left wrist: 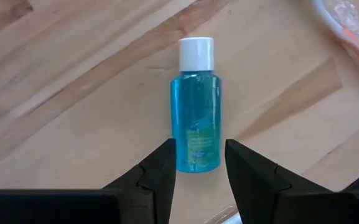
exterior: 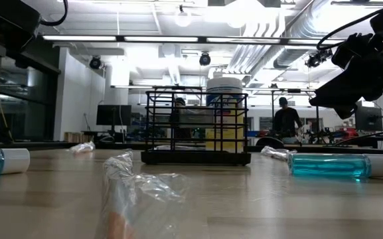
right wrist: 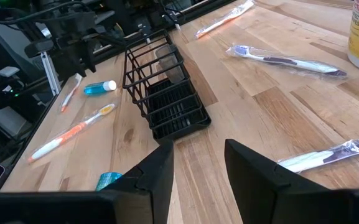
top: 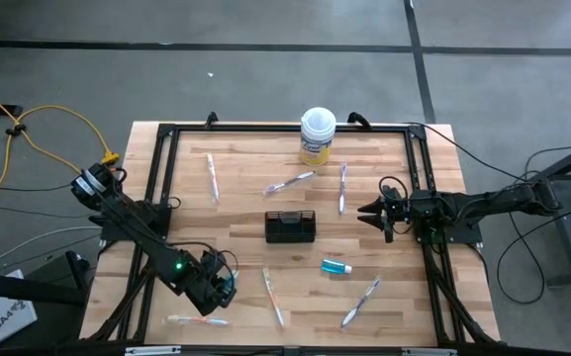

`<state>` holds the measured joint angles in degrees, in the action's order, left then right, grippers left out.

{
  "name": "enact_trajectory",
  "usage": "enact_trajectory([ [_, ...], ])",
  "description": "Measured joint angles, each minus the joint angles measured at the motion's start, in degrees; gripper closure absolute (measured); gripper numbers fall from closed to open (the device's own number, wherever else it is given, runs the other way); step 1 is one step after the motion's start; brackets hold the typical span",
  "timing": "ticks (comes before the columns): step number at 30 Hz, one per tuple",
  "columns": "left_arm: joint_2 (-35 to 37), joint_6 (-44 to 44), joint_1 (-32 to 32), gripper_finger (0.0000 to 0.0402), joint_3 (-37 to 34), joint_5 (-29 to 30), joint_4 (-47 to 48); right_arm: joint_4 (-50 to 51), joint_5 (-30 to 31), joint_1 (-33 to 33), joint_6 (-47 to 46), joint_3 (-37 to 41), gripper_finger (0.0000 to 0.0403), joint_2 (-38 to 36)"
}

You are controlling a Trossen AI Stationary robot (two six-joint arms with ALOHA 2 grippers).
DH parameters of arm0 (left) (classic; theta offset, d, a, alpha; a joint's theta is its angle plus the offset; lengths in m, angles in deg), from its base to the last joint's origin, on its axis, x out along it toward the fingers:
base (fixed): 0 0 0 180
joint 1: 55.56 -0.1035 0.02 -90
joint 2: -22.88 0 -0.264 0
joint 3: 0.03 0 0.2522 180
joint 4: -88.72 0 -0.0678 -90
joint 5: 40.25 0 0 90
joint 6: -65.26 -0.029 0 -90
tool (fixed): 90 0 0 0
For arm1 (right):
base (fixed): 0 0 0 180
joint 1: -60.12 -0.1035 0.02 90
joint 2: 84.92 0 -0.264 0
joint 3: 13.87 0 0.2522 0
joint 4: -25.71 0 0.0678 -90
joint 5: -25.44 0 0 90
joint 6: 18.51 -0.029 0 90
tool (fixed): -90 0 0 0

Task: Pick & Place toothbrushing station
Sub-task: Put the left blue mouthwash into the wire organizer

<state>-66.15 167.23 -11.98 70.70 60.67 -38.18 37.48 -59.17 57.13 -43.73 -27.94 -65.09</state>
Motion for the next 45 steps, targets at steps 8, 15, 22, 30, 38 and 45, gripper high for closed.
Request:
enact_trajectory([
  [8, 0.00, 2.00, 2.48, 0.0268, 0.00, 1.66, 0.06, 0.01, 0.00, -0.01, 0.01, 0.00, 0.0268, 0.00],
  [15, 0.00, 0.71, 1.97, 0.0254, 0.00, 1.83, -0.98, 0.00, 0.00, -0.01, 0.01, -0.01, 0.0268, -0.01],
  [22, -0.23, -0.24, -0.22, 0.0211, 0.00, -0.34, -3.23, 0.01, -0.01, -0.01, 0.00, -0.01, 0.0268, -0.01],
  [30, -1.75, 3.07, -1.14, 0.0206, -0.09, -3.80, -3.21, 0.01, 0.00, 0.00, 0.00, 0.00, 0.0268, 0.00],
  [38, -1.39, 6.16, -1.19, 0.0207, 0.71, -4.51, -2.15, 0.01, -0.01, -0.01, 0.01, -0.01, 0.0268, 0.01],
  [45, -1.05, 4.99, -1.47, 0.0207, 0.83, -0.03, -3.47, 0.01, -0.02, -0.01, 0.02, 0.01, 0.0268, 0.01],
])
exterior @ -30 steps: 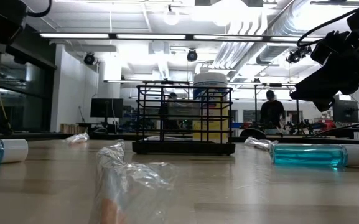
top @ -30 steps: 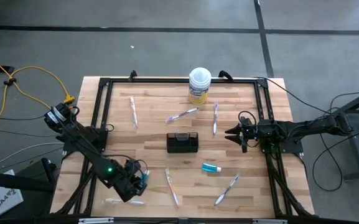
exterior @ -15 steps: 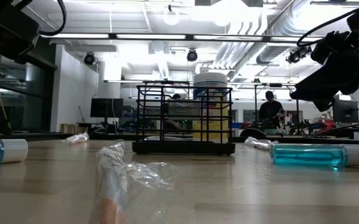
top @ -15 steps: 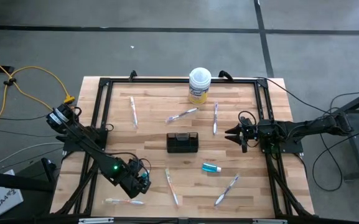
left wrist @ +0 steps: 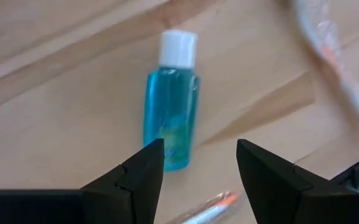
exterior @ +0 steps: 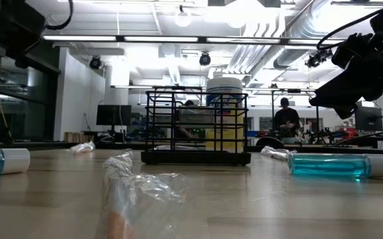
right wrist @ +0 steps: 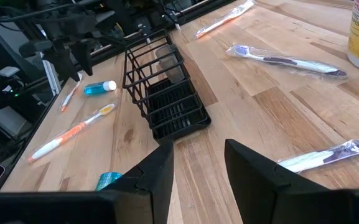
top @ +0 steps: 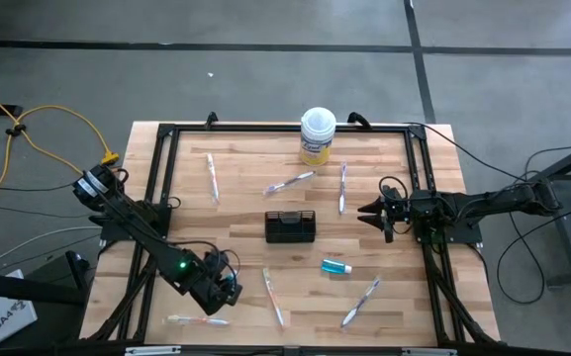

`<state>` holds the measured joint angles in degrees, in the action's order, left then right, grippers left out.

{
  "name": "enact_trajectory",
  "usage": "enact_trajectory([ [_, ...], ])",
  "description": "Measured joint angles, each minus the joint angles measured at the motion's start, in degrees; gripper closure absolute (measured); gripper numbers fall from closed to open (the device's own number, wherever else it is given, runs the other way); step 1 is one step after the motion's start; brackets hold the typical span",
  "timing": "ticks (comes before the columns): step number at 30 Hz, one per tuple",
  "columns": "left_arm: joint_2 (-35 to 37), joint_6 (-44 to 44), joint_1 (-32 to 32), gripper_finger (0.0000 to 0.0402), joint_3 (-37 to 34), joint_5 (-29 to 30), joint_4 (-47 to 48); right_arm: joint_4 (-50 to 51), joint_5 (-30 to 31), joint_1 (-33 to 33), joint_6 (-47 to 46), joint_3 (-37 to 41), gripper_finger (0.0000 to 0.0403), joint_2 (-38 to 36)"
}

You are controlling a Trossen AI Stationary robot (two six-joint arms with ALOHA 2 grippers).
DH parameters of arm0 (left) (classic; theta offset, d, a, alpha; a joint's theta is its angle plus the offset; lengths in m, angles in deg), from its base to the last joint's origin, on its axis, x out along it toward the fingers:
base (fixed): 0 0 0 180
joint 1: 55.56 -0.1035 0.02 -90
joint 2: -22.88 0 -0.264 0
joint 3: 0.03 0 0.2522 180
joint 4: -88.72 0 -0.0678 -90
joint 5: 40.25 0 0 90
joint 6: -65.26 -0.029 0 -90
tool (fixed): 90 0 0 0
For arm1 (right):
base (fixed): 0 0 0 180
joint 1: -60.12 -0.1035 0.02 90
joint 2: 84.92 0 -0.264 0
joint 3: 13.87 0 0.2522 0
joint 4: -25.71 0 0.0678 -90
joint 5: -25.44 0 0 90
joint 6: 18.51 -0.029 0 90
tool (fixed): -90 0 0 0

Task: Pick & Place toothbrushing station
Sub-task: Put the left blue mouthwash into the wire organizer

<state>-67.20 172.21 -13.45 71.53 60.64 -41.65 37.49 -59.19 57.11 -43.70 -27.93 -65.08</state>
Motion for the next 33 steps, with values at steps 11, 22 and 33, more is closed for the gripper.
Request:
enact_trajectory([
  [11, -0.70, 0.48, -0.13, 0.0207, 1.99, 1.35, 1.30, -0.02, 0.02, 0.00, 0.00, -0.02, 0.0268, -0.02],
  [22, -8.51, 2.05, -1.47, 0.0207, 16.05, -3.40, 18.91, -0.02, 0.02, 0.01, -0.02, 0.00, 0.0268, 0.00],
  [33, -12.09, 4.37, -1.33, 0.0207, 17.86, -5.42, 22.08, -0.04, 0.02, 0.02, -0.01, -0.02, 0.0268, -0.02],
])
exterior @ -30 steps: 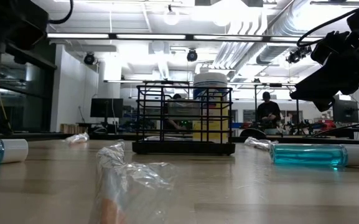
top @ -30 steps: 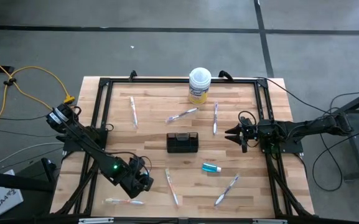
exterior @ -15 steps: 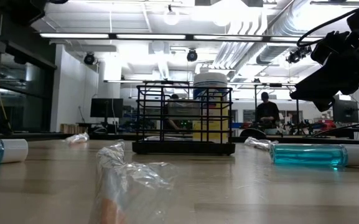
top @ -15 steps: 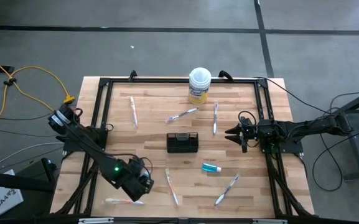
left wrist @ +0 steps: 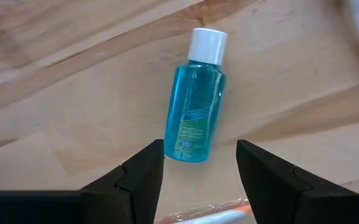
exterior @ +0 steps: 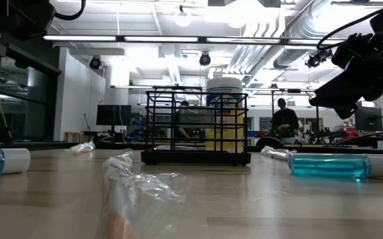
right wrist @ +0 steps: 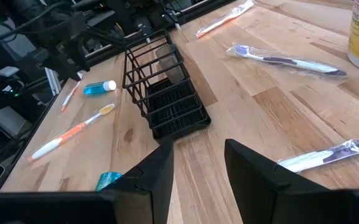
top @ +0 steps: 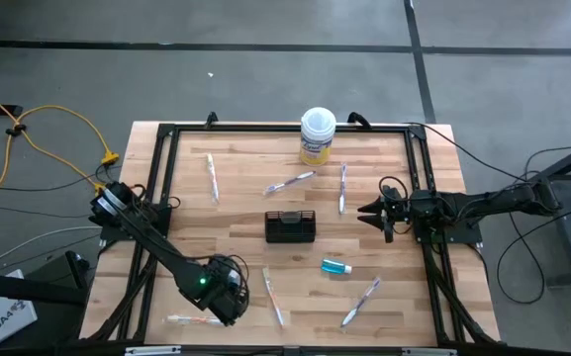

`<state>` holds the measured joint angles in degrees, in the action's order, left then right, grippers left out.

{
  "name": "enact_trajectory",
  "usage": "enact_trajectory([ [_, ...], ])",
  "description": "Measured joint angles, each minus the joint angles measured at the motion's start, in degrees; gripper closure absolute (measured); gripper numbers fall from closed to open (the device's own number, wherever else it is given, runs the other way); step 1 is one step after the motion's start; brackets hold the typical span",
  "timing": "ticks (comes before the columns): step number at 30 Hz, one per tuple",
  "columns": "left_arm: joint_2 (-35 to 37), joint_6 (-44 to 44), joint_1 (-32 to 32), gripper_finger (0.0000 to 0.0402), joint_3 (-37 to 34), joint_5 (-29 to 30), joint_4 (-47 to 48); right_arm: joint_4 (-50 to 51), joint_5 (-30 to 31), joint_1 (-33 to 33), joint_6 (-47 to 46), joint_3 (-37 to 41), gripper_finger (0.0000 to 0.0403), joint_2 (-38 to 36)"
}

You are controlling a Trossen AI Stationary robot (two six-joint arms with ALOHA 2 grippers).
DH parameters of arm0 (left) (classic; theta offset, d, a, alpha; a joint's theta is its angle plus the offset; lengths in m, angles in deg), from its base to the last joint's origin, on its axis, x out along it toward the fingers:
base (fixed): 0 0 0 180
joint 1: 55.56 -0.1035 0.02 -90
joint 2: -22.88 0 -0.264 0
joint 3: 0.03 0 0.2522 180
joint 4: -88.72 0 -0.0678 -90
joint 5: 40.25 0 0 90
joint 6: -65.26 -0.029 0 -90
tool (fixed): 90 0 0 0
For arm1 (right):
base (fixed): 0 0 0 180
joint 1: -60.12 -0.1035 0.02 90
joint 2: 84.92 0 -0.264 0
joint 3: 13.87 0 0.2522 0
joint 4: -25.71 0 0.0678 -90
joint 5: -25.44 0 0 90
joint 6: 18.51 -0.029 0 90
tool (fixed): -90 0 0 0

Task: Pick & Place toothbrushing station
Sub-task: Put the left blue mouthwash into the wire organizer

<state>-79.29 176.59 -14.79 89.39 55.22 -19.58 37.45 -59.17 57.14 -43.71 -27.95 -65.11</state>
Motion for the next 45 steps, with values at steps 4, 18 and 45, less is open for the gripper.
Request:
enact_trajectory([
  [4, -0.77, -0.23, 0.00, 0.0207, 0.00, -0.05, 0.10, 0.02, 0.00, 0.00, -0.01, 0.02, 0.0268, 0.00],
  [18, -3.65, -0.44, -0.26, 0.0207, -0.02, -1.35, -2.41, 0.00, 0.00, 0.00, -0.01, 0.02, 0.0268, 0.02],
  [45, -5.14, -0.01, -0.71, 0.0207, -3.69, -3.47, -7.06, 0.02, 0.00, -0.01, 0.00, 0.01, 0.0268, 0.01],
])
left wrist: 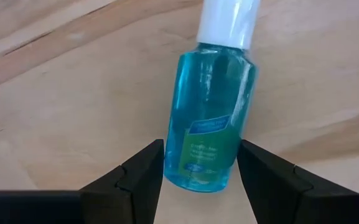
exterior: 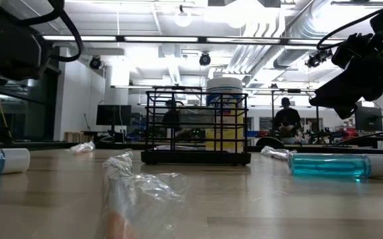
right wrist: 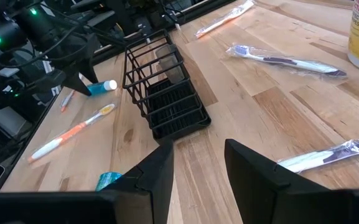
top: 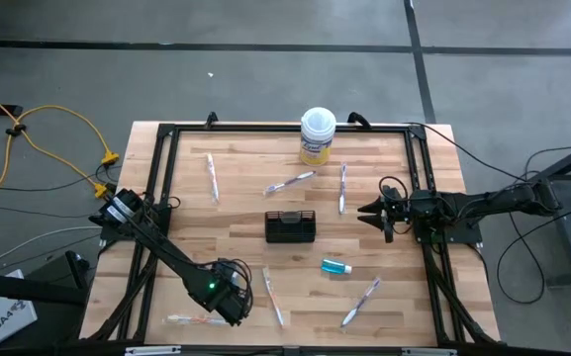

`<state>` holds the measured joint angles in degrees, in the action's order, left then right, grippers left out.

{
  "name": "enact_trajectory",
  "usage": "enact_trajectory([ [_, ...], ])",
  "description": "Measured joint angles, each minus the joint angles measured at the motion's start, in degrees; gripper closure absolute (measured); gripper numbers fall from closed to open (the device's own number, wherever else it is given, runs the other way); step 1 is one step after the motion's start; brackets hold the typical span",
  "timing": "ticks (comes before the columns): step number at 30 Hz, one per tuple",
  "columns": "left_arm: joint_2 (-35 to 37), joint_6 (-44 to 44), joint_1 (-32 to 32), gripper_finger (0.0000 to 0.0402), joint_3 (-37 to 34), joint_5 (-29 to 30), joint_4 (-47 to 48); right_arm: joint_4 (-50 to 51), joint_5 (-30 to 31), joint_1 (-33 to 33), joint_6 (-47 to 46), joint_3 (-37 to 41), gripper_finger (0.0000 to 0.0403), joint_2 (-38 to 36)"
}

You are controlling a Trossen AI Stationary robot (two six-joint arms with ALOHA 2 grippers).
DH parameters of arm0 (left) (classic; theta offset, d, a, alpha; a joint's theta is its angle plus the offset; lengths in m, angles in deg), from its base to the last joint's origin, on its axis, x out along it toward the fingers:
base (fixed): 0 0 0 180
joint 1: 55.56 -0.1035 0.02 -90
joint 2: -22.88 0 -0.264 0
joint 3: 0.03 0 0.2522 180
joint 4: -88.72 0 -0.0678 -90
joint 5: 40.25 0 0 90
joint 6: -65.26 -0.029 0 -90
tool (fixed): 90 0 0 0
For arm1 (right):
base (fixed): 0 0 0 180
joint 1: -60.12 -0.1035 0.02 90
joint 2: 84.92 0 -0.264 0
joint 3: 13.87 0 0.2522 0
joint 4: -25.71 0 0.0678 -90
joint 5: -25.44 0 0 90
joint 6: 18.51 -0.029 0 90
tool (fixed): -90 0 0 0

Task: Pick & Place toothbrushing station
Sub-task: Put the left blue mouthwash into the wire organizer

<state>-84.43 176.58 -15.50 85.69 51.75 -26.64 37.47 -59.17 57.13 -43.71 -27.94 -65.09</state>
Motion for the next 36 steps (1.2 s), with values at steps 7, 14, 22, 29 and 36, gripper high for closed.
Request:
enact_trajectory([
  [7, 0.00, -0.03, -0.97, 0.0207, 0.00, -0.71, -0.20, 0.00, 0.00, -0.01, -0.01, 0.01, 0.0268, -0.01],
  [14, -0.35, -1.52, -1.77, 0.0207, -0.20, -0.82, -0.30, 0.00, 0.00, 0.00, -0.01, 0.00, 0.0268, 0.00],
  [22, -0.09, 1.26, -1.56, 0.0207, -2.73, -1.16, -4.20, 0.00, 0.00, -0.01, -0.01, 0.01, 0.0268, -0.01],
  [29, -0.13, 0.76, -1.52, 0.0207, -2.78, -0.35, -4.40, 0.00, 0.00, 0.01, -0.01, -0.01, 0.0268, -0.01],
  [36, -0.22, 0.12, -0.64, 0.0207, -2.80, 2.17, -4.48, 0.00, 0.00, 0.00, -0.01, 0.01, 0.0268, -0.01],
])
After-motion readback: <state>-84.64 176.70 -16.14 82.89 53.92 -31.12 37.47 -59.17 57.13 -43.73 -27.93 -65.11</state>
